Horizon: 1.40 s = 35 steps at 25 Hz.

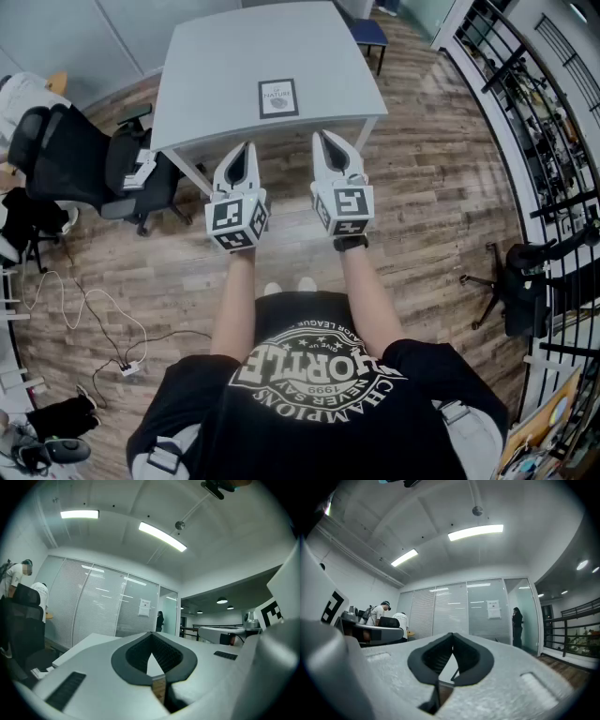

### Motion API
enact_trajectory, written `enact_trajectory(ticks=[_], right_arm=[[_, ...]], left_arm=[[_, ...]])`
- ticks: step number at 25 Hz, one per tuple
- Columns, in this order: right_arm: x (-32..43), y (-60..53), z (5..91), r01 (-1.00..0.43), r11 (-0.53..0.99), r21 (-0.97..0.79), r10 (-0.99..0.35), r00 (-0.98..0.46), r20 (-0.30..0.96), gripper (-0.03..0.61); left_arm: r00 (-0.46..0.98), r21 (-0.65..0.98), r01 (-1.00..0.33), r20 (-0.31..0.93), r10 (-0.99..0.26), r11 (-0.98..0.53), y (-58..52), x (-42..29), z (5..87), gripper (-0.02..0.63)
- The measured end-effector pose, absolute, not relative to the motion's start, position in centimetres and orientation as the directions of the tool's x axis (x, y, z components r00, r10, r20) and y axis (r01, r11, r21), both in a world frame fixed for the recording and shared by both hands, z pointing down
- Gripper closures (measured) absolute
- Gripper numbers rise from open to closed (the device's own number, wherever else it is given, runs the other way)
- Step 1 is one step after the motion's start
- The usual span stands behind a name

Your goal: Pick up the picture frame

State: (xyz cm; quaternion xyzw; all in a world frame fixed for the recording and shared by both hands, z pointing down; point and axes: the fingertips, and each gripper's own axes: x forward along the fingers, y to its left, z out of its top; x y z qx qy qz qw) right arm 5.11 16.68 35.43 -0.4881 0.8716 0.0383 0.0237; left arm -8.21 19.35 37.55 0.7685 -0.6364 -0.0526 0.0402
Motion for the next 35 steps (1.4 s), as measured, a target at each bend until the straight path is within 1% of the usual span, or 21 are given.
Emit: enact_trajectory(ticks=[8,27,35], right_arm=[[6.3,17.6,34.9,-0.829,0.559,-0.017,-0.820,-0.550,-0.159,0.578],[9.2,16.5,37.0,-0.788,0.613,-0.062,-0.787,-0.601,-0.137,0.578],[8.7,15.7,38.3,-0.772,0.631,-0.070,-0.774,-0.623,-0.110,0.578]], left_arm=[[0.176,0.146,-0.973,-0.022,-0.984,-0.178,19.7,-7.1,38.0,0.609],[0.172,0.140,-0.975,-0.016,-0.985,-0.173,19.2,-3.3,39.1,0.609],[0.159,0.126,-0.979,0.004,-0.987,-0.158,17.9,-3.2,39.8,0.607]])
